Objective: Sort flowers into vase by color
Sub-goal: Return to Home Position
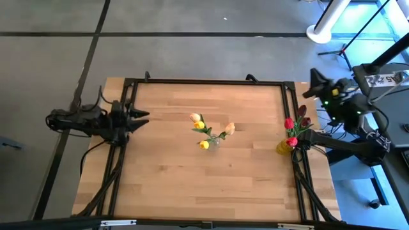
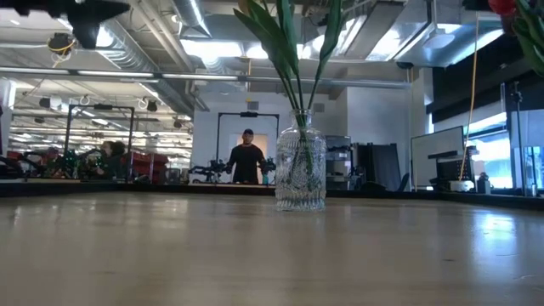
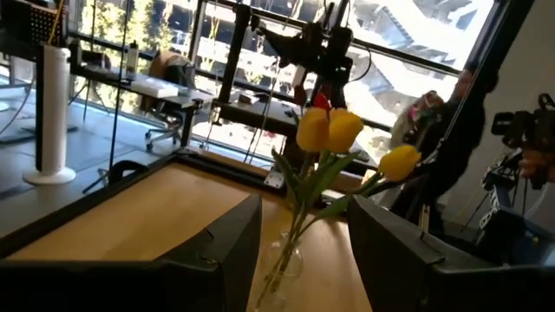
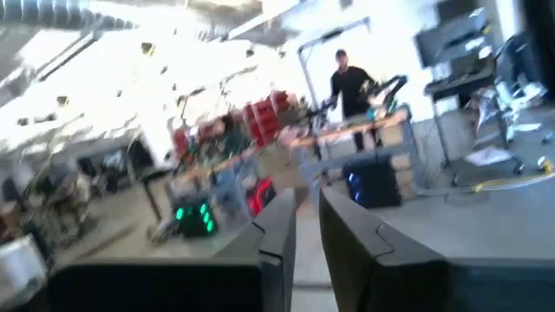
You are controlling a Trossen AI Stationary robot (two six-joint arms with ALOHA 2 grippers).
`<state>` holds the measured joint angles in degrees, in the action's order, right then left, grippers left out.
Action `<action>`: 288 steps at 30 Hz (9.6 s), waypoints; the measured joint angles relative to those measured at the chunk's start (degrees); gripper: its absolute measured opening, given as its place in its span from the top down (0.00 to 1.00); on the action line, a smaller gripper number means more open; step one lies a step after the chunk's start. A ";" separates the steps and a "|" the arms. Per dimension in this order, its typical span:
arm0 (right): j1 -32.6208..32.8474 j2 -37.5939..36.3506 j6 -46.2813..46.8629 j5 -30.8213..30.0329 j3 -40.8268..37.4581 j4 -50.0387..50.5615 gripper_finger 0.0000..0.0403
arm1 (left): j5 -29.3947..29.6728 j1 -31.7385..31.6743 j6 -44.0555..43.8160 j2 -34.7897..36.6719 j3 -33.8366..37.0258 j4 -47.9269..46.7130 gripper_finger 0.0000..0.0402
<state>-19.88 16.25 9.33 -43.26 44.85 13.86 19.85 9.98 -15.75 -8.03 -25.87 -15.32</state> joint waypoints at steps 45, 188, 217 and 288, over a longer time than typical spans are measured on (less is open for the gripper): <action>-0.02 -15.97 51.99 -20.60 -15.86 44.98 0.98 | -6.96 0.02 -0.72 7.59 25.49 21.83 0.58; 29.67 -16.00 49.66 -37.61 -1.67 46.05 1.00 | -7.46 0.00 -10.69 7.87 25.43 19.18 0.58; 26.88 -16.02 71.98 -44.56 -12.84 64.46 1.00 | -7.49 0.01 -12.22 7.87 25.43 18.73 0.58; 24.70 -15.97 16.98 18.86 18.73 48.77 0.95 | -7.49 0.02 -12.92 7.87 25.43 17.91 0.58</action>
<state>4.82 0.27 26.31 -24.40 63.58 62.63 12.36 10.00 -28.67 -0.16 -0.45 2.59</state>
